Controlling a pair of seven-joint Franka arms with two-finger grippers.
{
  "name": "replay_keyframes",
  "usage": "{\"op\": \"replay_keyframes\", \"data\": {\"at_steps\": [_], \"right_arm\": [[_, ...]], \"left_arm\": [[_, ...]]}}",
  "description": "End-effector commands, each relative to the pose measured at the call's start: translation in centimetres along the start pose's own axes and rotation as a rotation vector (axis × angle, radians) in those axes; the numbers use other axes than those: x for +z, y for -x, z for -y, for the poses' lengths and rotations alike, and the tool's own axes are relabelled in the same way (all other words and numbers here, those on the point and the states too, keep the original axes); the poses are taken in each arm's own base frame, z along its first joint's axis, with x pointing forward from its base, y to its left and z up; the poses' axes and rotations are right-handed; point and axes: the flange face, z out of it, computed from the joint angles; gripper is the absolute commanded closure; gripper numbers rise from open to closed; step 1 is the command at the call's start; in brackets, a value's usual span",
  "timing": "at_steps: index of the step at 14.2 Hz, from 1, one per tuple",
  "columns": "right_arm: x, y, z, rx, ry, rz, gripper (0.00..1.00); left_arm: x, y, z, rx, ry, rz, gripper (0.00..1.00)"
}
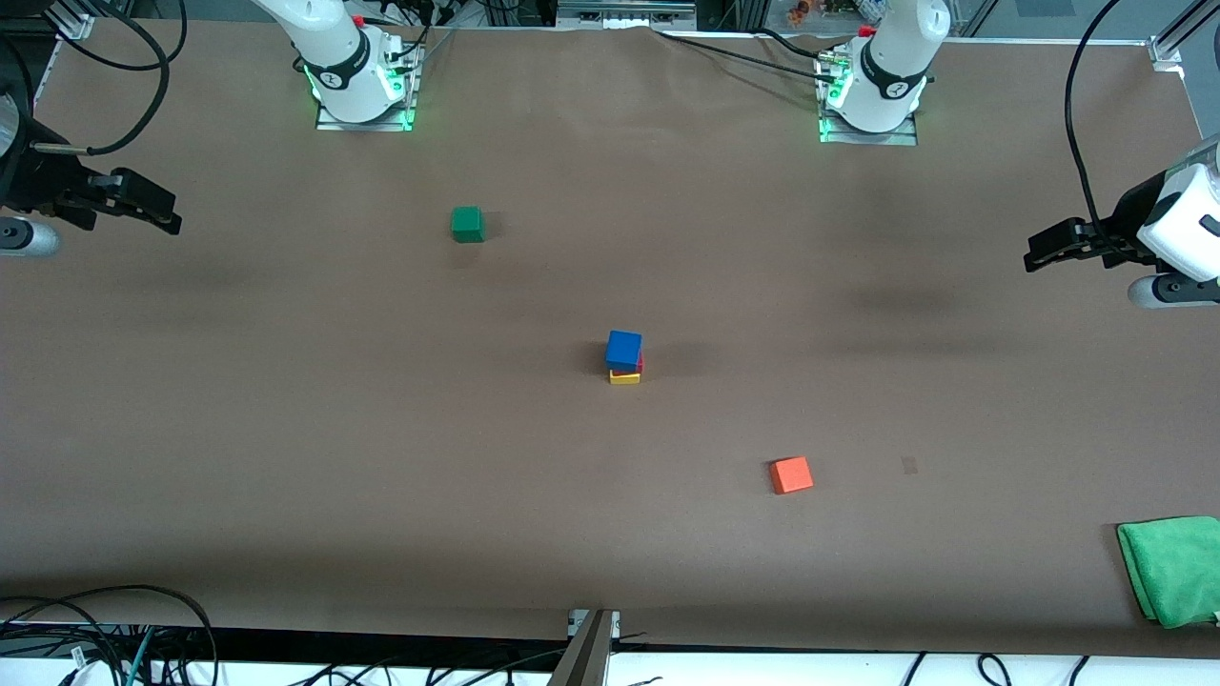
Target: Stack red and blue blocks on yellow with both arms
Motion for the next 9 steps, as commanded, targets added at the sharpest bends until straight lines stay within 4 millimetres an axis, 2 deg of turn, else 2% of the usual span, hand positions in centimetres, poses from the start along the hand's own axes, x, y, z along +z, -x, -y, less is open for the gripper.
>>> {"op": "replay_keyframes", "data": {"at_steps": [1, 4, 9], "right_arm": [[1.2, 0.6, -0.4, -0.022, 0.01, 0.02, 0.0], [2.0, -0.5, -1.0, -0.016, 0.012, 0.031, 0.0], [2.3, -0.9, -1.1, -0.017, 0.02, 0.032, 0.0]], "left_arm": [[-0.5, -0.1, 0.0, 0.003, -0.021, 0.005, 0.0], [-0.5, -0.1, 0.0, 0.003, -0.021, 0.005, 0.0], [-0.5, -0.1, 0.0, 0.003, -0.021, 0.005, 0.0]]}}
